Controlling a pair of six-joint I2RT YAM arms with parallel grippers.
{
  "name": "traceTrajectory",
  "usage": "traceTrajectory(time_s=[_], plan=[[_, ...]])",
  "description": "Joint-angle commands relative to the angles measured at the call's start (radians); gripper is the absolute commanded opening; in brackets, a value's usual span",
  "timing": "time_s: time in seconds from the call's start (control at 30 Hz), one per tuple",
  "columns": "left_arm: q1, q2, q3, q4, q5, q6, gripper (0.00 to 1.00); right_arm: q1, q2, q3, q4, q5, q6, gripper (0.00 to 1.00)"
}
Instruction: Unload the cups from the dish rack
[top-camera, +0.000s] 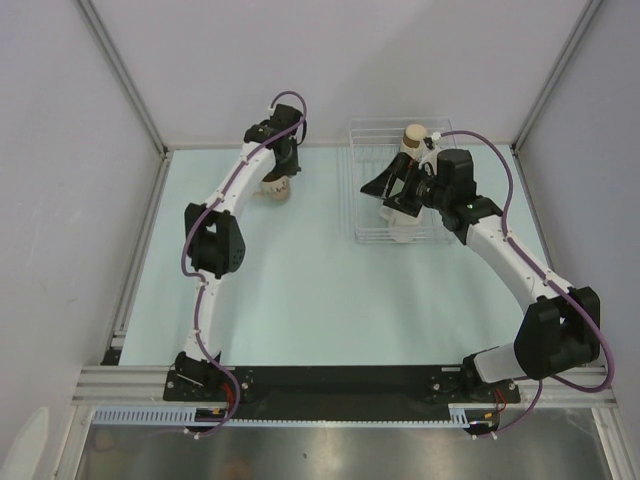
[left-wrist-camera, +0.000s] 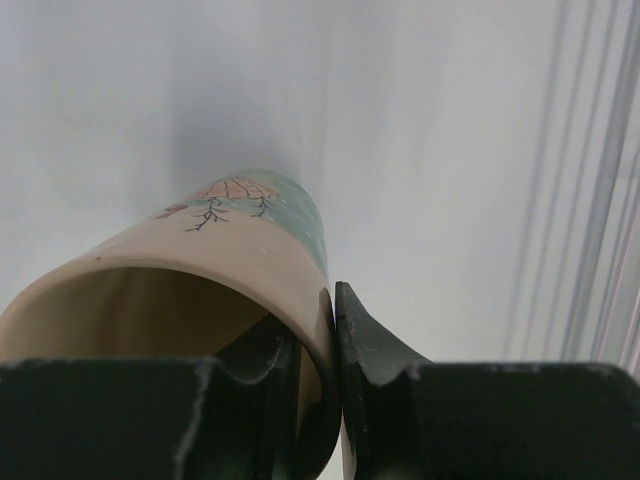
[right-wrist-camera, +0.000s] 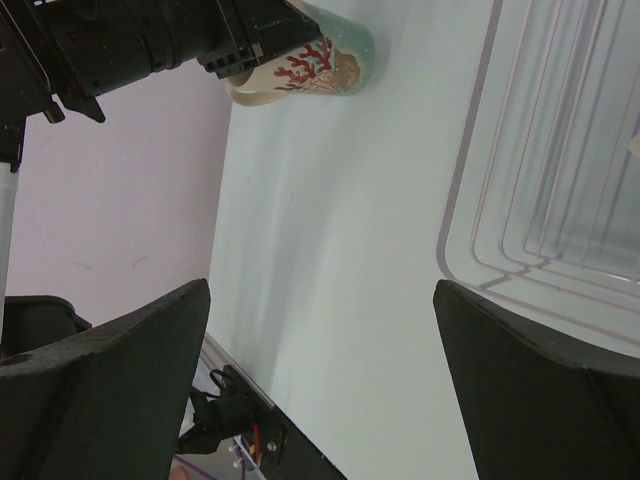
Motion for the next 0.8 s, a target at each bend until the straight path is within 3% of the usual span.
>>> traceTrajectory(time_s=[0.0, 0.63, 0.77], plan=[[-0.004, -0.029, 0.025, 0.024, -0.009, -0.012, 0.01, -0.007, -0.02, 0.007, 0.017, -0.004, -0.003, 1.0], [-0.008, 0.051, 0.011, 0.032, -0.015, -0.024, 0.01, -0.013, -0.02, 0.007, 0.0, -0.008, -0.023, 1.0], [-0.02, 0.017, 0.013, 0.04, -0.061, -0.017, 0.2, -0.014, -0.017, 0.007, 0.004, -0.012, -0.021, 1.0]])
